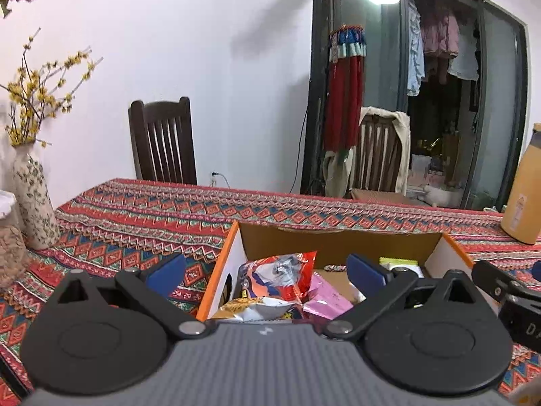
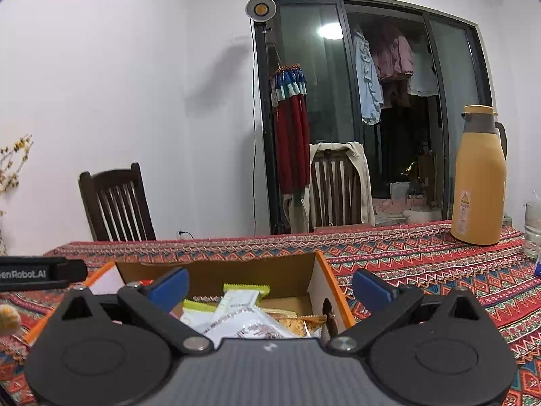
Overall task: Organize snacks
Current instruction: 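Move both open tools back from the box toward the remaining packets, then grasp the last white packet with the right tool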
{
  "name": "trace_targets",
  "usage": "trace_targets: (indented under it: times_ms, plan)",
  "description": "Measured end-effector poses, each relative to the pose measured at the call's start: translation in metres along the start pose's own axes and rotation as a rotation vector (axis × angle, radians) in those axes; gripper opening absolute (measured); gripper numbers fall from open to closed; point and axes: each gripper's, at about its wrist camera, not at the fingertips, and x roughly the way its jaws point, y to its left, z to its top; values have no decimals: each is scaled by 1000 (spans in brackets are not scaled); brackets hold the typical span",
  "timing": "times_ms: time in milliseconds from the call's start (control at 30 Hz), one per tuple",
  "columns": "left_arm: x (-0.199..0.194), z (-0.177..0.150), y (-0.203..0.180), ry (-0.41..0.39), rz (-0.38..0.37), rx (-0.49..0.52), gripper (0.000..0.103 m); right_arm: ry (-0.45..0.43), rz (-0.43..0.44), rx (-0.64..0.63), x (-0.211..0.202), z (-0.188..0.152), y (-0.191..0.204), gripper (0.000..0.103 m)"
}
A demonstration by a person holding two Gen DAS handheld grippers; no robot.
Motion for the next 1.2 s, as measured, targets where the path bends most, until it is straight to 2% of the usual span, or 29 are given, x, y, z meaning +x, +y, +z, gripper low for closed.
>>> trace_targets:
  times_ms: [67,267,467,667,900,1200]
  plan:
    - [-8,1,0,6,-10,7,103,5,20,11,-8,4,-2,103]
    - [-22,-8,8,93,-53,5,103,73,55,-18,-27,-4,-4,103]
    - [-28,-37,17,168,-60,36,103,196,55,-76,-37,-31,-7,103]
    - [-14,-63,27,241,-54,30,103,304,25,-114,-31,-60,-6,103]
    - [5,-79,31,319,-59,21,103,429,-34,-66,-2,-83,-15,103]
    - [4,-82,28,325,-59,34,103,453,-49,-71,6,-85,-11,103]
